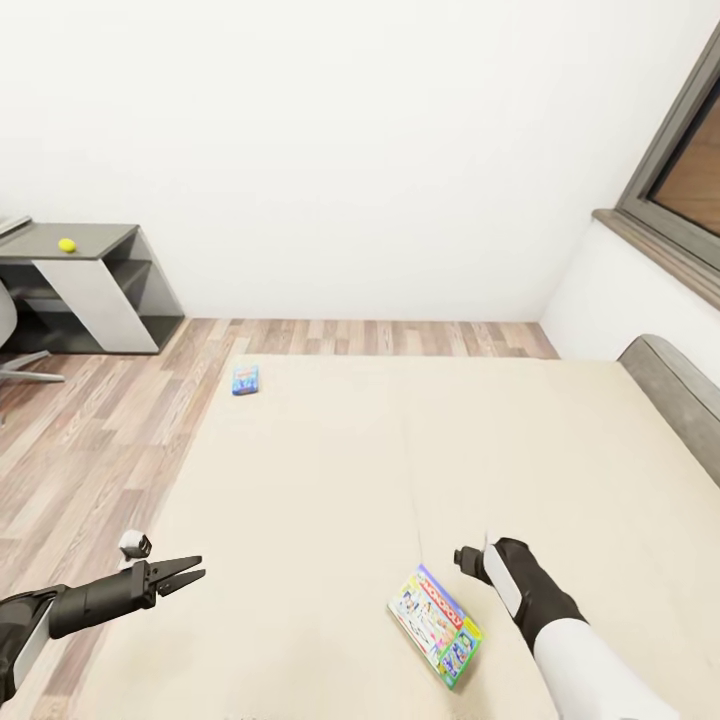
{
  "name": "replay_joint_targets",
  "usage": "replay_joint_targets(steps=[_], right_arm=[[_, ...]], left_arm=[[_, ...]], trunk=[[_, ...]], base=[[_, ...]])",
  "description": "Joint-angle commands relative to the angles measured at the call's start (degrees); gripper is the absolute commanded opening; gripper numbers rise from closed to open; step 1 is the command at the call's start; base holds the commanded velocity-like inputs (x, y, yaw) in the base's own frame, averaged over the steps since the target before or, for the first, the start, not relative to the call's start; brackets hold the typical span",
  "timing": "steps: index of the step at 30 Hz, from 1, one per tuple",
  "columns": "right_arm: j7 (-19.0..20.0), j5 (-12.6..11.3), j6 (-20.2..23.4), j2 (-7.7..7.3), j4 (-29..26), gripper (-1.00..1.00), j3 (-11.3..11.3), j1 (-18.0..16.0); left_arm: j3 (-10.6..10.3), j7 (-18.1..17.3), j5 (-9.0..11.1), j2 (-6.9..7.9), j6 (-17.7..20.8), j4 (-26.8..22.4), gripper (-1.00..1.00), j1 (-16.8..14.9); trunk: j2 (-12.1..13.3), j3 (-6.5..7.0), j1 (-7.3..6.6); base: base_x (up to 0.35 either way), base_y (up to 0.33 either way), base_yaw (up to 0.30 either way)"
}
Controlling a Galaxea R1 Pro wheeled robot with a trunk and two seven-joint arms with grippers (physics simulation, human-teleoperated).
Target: Put all the toys in the child's room - the three board games (two on the bed and one on the table), the two jigsaw puzzles on the table, and the tennis ball on the table - inside the toy box on the table in the child's room.
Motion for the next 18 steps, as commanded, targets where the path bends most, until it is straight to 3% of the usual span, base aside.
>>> replay_joint_targets(steps=[1, 9, 18], right_arm=[[-0.42, -0.47, -0.58, -0.26, -0.1, 1.0, -0.13, -0.03], [-0.37, -0.17, -4.02, -0.81, -0.37, 1.0, 0.78, -0.05], [-0.37, -0.15, -4.82, -0.83, -0.37, 1.0, 5.73, -0.05]], left_arm=[[0.01, -0.23, -0.05, 0.01, 0.61, -0.01, 1.0, -0.03], [0.03, -0.23, -0.07, 0.01, 0.61, -0.01, 1.0, -0.03], [0.02, -0.23, -0.11, 0.01, 0.61, -0.01, 1.0, -0.03]], trunk=[[-0.1, -0.19, 0.03], [-0.1, -0.94, 0.03], [-0.1, -1.79, 0.03]], base=[[0.0, 0.0, 0.0], [0.0, 0.0, 0.0], [0.0, 0.0, 0.0]])
